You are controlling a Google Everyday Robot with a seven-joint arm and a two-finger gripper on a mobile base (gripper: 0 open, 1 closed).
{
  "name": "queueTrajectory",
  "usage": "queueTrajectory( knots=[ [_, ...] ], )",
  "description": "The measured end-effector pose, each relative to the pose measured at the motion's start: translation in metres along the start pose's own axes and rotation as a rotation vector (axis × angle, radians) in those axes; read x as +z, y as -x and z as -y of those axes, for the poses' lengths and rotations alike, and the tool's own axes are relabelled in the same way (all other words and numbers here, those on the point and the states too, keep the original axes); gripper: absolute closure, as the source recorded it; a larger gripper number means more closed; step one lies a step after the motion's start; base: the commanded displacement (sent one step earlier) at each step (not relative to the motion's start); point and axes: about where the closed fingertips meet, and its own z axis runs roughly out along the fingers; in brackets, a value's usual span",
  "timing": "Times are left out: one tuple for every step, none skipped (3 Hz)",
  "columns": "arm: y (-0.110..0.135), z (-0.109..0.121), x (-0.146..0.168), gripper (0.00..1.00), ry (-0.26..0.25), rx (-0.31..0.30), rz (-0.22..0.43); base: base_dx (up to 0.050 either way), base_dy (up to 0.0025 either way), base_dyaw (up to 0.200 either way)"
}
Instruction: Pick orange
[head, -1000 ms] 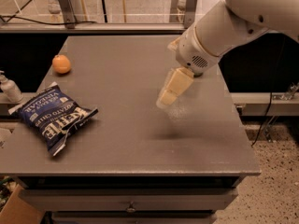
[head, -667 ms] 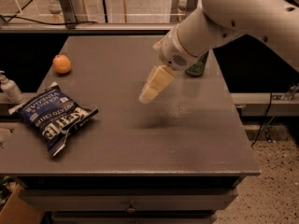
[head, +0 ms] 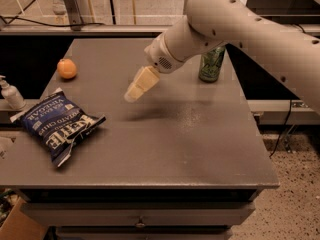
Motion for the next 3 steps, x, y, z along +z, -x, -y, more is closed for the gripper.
queueTrajectory(
  knots=[
    [0.016, 0.004, 0.03, 0.0, 0.021, 0.018, 0.045, 0.0, 0.0, 0.0],
    [0.047, 0.01, 0.071, 0.0, 0.053, 0.041, 0.111, 0.0, 0.0, 0.0],
    [0.048, 0.01, 0.071, 0.0, 0.053, 0.041, 0.111, 0.0, 0.0, 0.0]
  ],
)
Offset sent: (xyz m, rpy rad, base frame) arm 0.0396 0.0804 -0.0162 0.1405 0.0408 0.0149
